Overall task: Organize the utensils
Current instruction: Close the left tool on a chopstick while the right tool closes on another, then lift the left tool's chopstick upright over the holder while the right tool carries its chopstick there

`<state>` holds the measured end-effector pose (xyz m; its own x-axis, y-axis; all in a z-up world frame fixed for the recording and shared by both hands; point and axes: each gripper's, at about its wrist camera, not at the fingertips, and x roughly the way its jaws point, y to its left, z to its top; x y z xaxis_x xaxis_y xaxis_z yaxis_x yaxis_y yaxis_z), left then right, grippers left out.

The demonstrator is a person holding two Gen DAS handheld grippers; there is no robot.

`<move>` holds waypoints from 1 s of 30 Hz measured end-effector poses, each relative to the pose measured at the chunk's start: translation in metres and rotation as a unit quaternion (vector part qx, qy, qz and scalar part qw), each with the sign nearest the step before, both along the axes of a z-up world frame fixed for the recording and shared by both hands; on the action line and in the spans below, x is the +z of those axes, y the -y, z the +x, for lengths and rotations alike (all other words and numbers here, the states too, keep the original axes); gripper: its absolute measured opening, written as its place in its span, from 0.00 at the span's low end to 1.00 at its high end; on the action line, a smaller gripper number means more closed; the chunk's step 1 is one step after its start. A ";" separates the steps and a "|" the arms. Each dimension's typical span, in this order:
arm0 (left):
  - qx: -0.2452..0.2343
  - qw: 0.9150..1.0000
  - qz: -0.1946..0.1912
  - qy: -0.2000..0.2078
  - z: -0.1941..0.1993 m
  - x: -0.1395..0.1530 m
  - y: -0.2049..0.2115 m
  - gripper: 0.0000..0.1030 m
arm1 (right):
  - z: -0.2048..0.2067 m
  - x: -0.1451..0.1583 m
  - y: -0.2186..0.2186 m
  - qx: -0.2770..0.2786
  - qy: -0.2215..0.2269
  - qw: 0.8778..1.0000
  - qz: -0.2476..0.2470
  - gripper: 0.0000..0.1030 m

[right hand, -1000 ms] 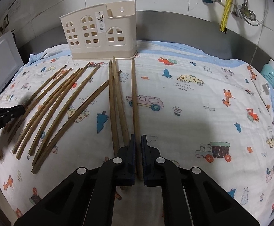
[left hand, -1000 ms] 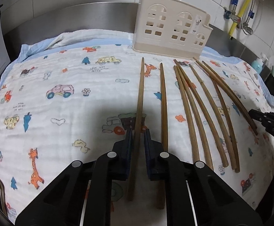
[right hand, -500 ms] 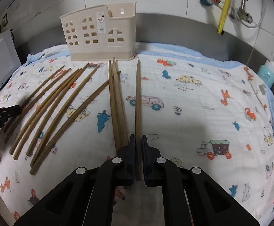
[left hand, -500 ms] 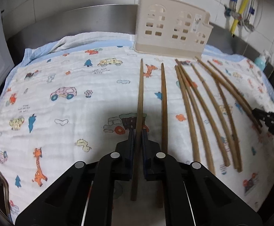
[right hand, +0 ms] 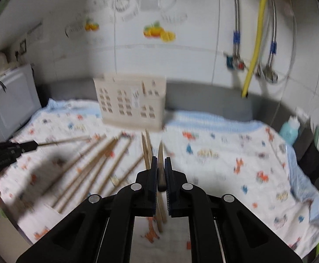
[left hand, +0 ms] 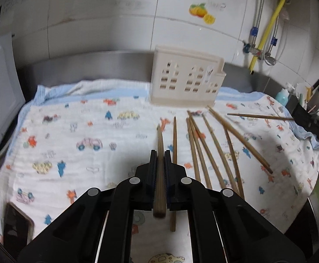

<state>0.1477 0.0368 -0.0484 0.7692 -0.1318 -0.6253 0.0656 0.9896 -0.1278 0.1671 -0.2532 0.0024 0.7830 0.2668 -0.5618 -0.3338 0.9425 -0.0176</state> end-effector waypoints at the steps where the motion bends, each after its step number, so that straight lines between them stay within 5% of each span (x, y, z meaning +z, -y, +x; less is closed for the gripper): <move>1: -0.003 1.000 0.002 0.005 0.000 0.005 0.001 0.05 | 0.001 0.006 -0.002 0.003 0.005 1.000 -0.001 0.06; 19: -0.047 0.997 0.027 0.062 0.033 0.076 0.014 0.05 | 0.087 0.137 -0.017 0.056 0.008 0.998 0.010 0.06; 30: -0.063 0.987 0.047 0.137 0.063 0.147 0.034 0.05 | 0.166 0.114 -0.048 0.053 -0.068 0.996 -0.024 0.06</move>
